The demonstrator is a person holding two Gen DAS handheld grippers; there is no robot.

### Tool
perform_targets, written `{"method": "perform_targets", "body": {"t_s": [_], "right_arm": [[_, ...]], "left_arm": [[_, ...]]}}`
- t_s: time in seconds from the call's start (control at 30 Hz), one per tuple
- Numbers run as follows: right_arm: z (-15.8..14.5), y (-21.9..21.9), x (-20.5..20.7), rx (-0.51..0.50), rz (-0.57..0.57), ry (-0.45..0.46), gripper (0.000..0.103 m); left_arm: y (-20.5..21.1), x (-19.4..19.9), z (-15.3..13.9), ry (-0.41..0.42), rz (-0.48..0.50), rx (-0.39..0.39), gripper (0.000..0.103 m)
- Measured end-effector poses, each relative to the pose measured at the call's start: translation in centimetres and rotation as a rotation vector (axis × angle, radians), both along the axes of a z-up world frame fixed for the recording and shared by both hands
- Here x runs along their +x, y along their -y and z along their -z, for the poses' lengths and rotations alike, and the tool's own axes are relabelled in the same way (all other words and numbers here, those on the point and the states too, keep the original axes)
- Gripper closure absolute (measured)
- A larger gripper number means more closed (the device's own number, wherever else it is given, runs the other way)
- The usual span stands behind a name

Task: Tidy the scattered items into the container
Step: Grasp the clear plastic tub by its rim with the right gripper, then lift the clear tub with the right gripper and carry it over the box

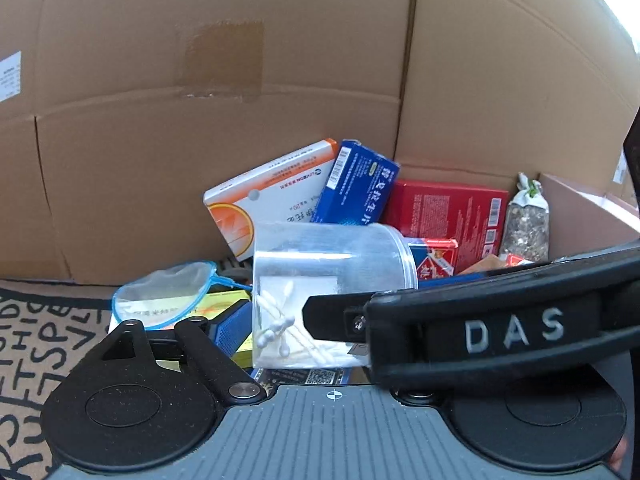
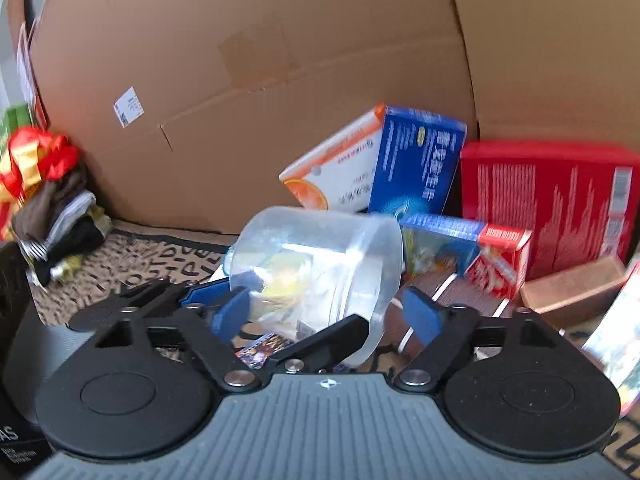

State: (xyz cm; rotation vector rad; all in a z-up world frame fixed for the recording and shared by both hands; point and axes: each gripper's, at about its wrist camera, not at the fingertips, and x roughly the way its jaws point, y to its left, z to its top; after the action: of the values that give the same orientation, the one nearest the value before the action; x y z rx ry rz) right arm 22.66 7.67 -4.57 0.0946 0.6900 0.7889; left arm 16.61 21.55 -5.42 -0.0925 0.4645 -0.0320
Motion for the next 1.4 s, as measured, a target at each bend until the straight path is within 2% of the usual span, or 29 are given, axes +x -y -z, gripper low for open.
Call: {"method": "perform_targets", "body": {"t_s": [0.1, 0.2, 0.4, 0.53, 0.6, 0.83, 1.03, 1.2, 1.33, 1.4], "right_arm": [[0.3, 0.5, 0.1, 0.035, -0.018, -0.046, 0.041], [-0.1, 0.8, -0.8, 0.02, -0.027, -0.018, 0.046], [-1.9, 3.0, -3.2, 0.039, -0.043, 0.035, 0.05], [-2.9, 4.9, -5.4, 0.022, -0.034, 0.086, 0.05], [-3.1, 6.1, -6.5, 0.015, -0.017, 0.094, 0.05], [-2.2, 10.9, -9.2, -0.003, 0.063, 0.059, 0.05], [-1.4, 15.1, -10.3, 0.003, 0.155, 0.022, 0.048], [-0.1, 17.4, -10.3, 0.006, 0.211, -0.021, 0.04], [0.4, 18.0, -9.9, 0.04, 0.206, -0.034, 0.036], [0.5, 17.8, -9.5, 0.05, 0.197, -0.034, 0.03]], "left_arm": [[0.4, -0.2, 0.1, 0.002, -0.008, 0.023, 0.017], [1.2, -0.8, -0.2, 0.02, -0.017, 0.064, 0.017], [3.6, -3.4, -1.9, 0.089, -0.019, 0.136, 0.017], [6.0, -5.3, -2.7, 0.13, 0.002, 0.174, 0.017], [7.1, -6.2, -2.9, 0.138, 0.018, 0.169, 0.017], [11.6, -8.4, -2.2, 0.119, 0.096, 0.149, 0.017], [15.7, -8.7, -1.6, 0.086, 0.188, 0.16, 0.017], [18.6, -8.0, -0.3, 0.035, 0.256, 0.19, 0.015], [19.7, -7.7, 1.4, -0.006, 0.246, 0.234, 0.011], [19.6, -7.3, 1.7, -0.019, 0.24, 0.231, 0.011]]}}
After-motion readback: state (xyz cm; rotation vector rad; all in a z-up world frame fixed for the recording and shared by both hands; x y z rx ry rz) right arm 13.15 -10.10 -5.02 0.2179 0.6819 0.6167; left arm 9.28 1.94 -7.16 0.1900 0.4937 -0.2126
